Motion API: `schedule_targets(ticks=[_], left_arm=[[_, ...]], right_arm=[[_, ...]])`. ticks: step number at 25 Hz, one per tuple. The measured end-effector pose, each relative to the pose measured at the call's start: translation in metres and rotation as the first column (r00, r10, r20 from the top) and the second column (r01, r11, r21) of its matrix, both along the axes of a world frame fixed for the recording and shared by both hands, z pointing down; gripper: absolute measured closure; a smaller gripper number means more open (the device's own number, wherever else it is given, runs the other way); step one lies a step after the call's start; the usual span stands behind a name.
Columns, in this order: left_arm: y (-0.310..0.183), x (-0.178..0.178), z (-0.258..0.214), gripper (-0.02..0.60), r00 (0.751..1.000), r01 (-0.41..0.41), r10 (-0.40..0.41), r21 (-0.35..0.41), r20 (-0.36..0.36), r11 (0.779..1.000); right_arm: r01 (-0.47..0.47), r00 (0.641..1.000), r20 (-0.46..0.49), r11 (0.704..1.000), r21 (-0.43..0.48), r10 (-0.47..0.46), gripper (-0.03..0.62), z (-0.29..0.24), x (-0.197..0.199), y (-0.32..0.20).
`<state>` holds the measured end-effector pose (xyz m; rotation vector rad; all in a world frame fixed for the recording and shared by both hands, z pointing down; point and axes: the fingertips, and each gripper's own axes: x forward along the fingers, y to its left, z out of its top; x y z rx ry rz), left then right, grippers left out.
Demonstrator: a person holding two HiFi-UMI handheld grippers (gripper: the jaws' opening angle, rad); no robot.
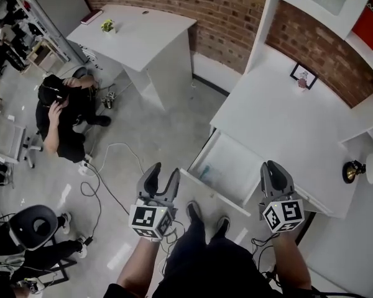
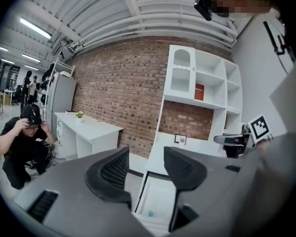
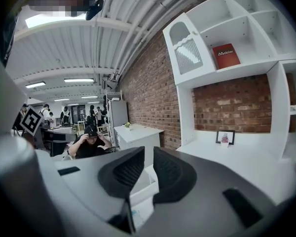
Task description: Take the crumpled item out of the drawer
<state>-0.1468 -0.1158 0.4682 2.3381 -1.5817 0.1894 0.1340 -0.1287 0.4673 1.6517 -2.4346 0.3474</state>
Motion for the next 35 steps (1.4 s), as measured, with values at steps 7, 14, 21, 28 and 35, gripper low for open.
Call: schedule_targets(ticks=[7, 14, 21, 28, 35], left_arm=[[-0.024, -0.017, 0.045, 0.379, 0.998, -0.066, 0.068, -0.092, 0.012, 0.994], [-0.039, -0.009, 0.086, 0.374, 0.995, -0.089, 0.096, -0.165, 0.031, 0.982], [-0.03, 0.019, 0.133, 0.374, 0.983, -0.107, 0.141, -0.259, 0.119, 0.96], [-0.028, 0.035, 0.173, 0.371, 0.983, -0.083, 0.132, -0.337, 0.125, 0.938], [-0.024, 0.022, 0.2, 0.371, 0.987, -0.05, 0.106, -0.388, 0.123, 0.92]], right_arm=[[-0.003, 1.0, -0.021, 0.997, -0.075, 0.002, 0.533, 0.032, -0.035, -0.035], [0.081, 0.996, -0.02, 0.981, -0.177, -0.086, 0.519, 0.088, -0.054, -0.057], [0.234, 0.964, -0.04, 0.905, -0.355, -0.264, 0.507, 0.188, -0.07, -0.058], [0.36, 0.887, -0.068, 0.776, -0.518, -0.457, 0.461, 0.287, -0.085, -0.051], [0.417, 0.792, -0.1, 0.653, -0.632, -0.602, 0.461, 0.372, -0.106, -0.037]])
